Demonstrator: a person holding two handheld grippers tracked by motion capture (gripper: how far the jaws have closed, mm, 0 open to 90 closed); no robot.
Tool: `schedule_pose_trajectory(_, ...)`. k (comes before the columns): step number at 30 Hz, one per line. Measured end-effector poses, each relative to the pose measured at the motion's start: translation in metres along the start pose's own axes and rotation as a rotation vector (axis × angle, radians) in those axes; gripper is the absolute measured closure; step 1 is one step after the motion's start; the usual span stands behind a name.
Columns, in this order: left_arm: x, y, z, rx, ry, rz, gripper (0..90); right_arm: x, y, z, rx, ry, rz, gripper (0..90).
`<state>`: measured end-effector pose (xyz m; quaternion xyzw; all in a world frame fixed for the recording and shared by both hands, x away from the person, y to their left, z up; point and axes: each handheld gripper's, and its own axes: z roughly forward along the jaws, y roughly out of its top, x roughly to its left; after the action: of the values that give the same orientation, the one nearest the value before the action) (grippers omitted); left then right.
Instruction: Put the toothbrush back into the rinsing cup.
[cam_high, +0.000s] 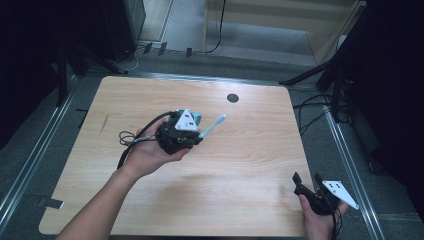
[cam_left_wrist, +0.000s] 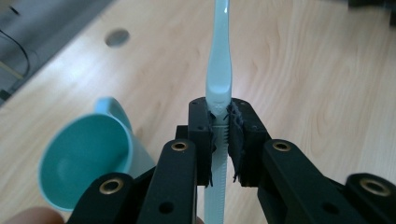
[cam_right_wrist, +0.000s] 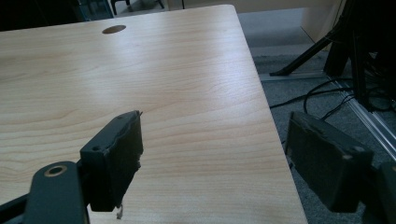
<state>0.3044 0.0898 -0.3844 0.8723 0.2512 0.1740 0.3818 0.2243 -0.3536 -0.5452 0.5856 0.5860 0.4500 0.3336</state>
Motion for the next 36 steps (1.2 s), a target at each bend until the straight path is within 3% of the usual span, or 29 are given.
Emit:
schedule_pose_trajectory(3, 0.007, 0.000, -0.008, -0.093, 0.035, -0.045, 80.6, 0.000, 0.000, 0.000, 0.000, -0.001, -0.002, 19.1)
schedule_pose_trajectory(8, 0.017, -0.002, -0.022, -0.254, 0.154, -0.133, 80.6, 0.000, 0.000, 0.000, -0.003, -0.002, -0.005, 18.7)
schedule_pose_trajectory(9, 0.017, -0.002, -0.022, -0.254, 0.154, -0.133, 80.6, 0.000, 0.000, 0.000, -0.002, -0.003, -0.002, 18.6)
schedule_pose_trajectory(10, 0.020, -0.002, -0.025, -0.283, 0.180, -0.144, 80.6, 0.000, 0.000, 0.000, -0.002, -0.003, -0.002, 18.6)
schedule_pose_trajectory(11, 0.024, -0.004, -0.028, -0.330, 0.206, -0.182, 80.5, 0.000, 0.000, 0.000, -0.002, -0.004, -0.002, 18.6)
schedule_pose_trajectory(13, 0.026, -0.005, -0.029, -0.352, 0.218, -0.201, 80.6, 0.000, 0.000, 0.000, -0.002, -0.004, -0.002, 18.6)
schedule_pose_trajectory(18, 0.041, -0.015, -0.029, -0.470, 0.273, -0.316, 80.5, 0.000, 0.000, 0.000, -0.001, -0.004, 0.001, 18.6)
schedule_pose_trajectory(19, 0.041, -0.015, -0.029, -0.470, 0.273, -0.316, 80.6, 0.000, 0.000, 0.000, -0.001, -0.004, 0.001, 18.6)
schedule_pose_trajectory(23, 0.050, -0.028, -0.016, -0.548, 0.300, -0.392, 80.4, 0.000, 0.000, 0.000, -0.001, -0.004, 0.000, 18.6)
schedule_pose_trajectory(26, 0.056, -0.040, -0.004, -0.592, 0.342, -0.434, 80.4, 0.000, 0.000, 0.000, -0.001, -0.002, 0.000, 18.6)
schedule_pose_trajectory(30, 0.062, -0.056, 0.011, -0.605, 0.375, -0.478, 80.4, 0.000, 0.000, 0.000, -0.001, -0.002, 0.001, 18.6)
schedule_pose_trajectory(34, 0.065, -0.067, 0.022, -0.606, 0.376, -0.509, 80.4, 0.000, 0.000, 0.000, -0.001, -0.001, 0.002, 18.6)
schedule_pose_trajectory(36, 0.065, -0.070, 0.026, -0.589, 0.394, -0.492, 80.4, 0.000, 0.000, 0.000, -0.001, 0.000, 0.001, 18.6)
